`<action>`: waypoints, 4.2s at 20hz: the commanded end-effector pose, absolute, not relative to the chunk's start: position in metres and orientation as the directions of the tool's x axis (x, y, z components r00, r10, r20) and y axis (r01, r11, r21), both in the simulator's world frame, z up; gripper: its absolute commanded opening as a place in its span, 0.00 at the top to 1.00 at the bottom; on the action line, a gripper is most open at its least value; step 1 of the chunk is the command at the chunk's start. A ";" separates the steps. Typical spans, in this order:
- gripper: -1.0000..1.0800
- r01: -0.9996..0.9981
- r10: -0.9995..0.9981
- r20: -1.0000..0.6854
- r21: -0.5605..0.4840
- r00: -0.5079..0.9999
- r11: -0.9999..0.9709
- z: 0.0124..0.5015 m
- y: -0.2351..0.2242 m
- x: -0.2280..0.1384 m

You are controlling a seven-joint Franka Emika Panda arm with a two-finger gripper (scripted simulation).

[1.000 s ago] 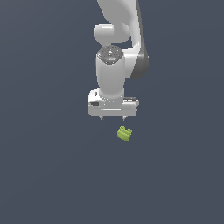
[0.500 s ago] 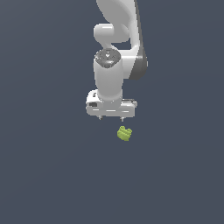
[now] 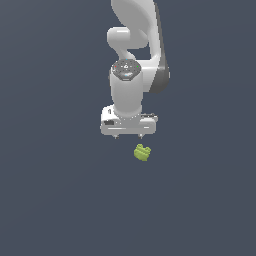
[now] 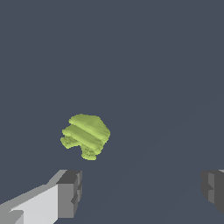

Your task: Pick up the object and move it to a goal position.

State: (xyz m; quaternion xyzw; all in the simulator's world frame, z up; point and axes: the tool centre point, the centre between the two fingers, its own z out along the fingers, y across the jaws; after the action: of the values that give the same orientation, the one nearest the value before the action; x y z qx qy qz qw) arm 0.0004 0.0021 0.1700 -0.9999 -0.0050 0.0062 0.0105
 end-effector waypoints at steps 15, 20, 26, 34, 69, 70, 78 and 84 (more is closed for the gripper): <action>0.04 0.463 0.463 -0.010 -0.005 0.886 -0.887 0.135 0.029 0.006; 0.04 0.602 0.602 -0.009 -0.003 0.798 -0.799 0.124 0.039 0.007; 0.04 0.740 0.740 -0.006 -0.001 0.672 -0.672 0.111 0.051 0.008; 0.04 0.840 0.840 -0.002 0.000 0.543 -0.543 0.100 0.062 0.009; 1.00 0.868 0.868 0.000 0.000 0.497 -0.497 0.046 0.066 0.009; 1.00 0.868 0.868 0.000 0.000 0.497 -0.497 0.046 0.066 0.009; 1.00 0.868 0.868 0.000 0.001 0.497 -0.497 0.058 0.064 0.006; 1.00 0.868 0.868 -0.001 0.001 0.497 -0.497 0.087 0.061 -0.002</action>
State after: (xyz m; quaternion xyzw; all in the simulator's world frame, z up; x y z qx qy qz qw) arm -0.0004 0.0621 0.0785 -0.8651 -0.5015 0.0005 -0.0003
